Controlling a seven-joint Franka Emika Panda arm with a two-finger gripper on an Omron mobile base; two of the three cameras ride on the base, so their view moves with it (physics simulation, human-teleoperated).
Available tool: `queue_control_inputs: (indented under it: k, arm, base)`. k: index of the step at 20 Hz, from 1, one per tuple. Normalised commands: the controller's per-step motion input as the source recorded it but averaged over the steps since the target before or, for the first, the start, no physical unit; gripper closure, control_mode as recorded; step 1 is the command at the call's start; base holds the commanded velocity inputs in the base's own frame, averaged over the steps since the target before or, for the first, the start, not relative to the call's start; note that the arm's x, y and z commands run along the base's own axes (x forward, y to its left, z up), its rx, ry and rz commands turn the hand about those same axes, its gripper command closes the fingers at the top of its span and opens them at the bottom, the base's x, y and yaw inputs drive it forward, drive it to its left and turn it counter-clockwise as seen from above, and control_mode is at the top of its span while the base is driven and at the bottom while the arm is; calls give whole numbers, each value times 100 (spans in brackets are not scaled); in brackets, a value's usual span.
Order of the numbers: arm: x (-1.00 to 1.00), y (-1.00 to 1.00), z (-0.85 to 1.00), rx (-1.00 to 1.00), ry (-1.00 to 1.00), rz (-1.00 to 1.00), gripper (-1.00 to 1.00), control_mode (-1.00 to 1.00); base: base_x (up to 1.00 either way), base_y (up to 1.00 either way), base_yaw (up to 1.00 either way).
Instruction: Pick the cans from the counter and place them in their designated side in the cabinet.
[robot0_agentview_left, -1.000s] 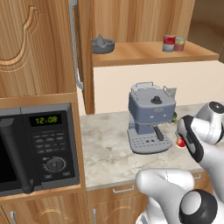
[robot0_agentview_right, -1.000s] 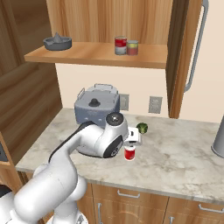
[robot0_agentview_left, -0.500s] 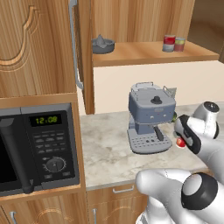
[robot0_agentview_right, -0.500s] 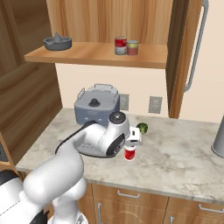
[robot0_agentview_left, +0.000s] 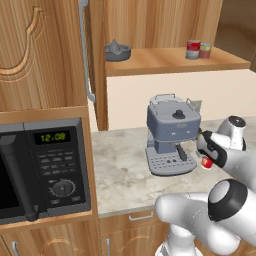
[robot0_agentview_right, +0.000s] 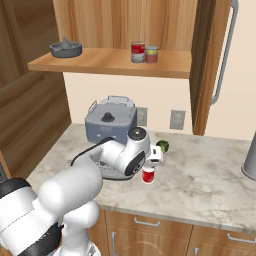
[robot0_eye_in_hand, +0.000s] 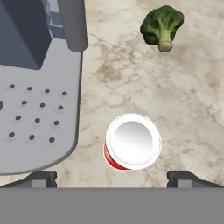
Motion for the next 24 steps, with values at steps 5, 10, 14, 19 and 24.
queue_control_inputs:
  k: [5, 10, 14, 19, 24]
  arm:
    - [11, -8, -17, 0, 2, 0, -100, -100]
    - [14, -7, -16, 0, 1, 0, -100, -100]
    - [17, -6, -14, 0, 1, 0, -100, -100]
    - [15, -7, -13, 0, 1, 0, -100, -100]
    - [10, -9, -14, 0, 1, 0, -100, -100]
  base:
    - [0, 0, 0]
    - [0, 0, 0]
    - [0, 0, 0]
    - [0, 0, 0]
    - [0, 0, 0]
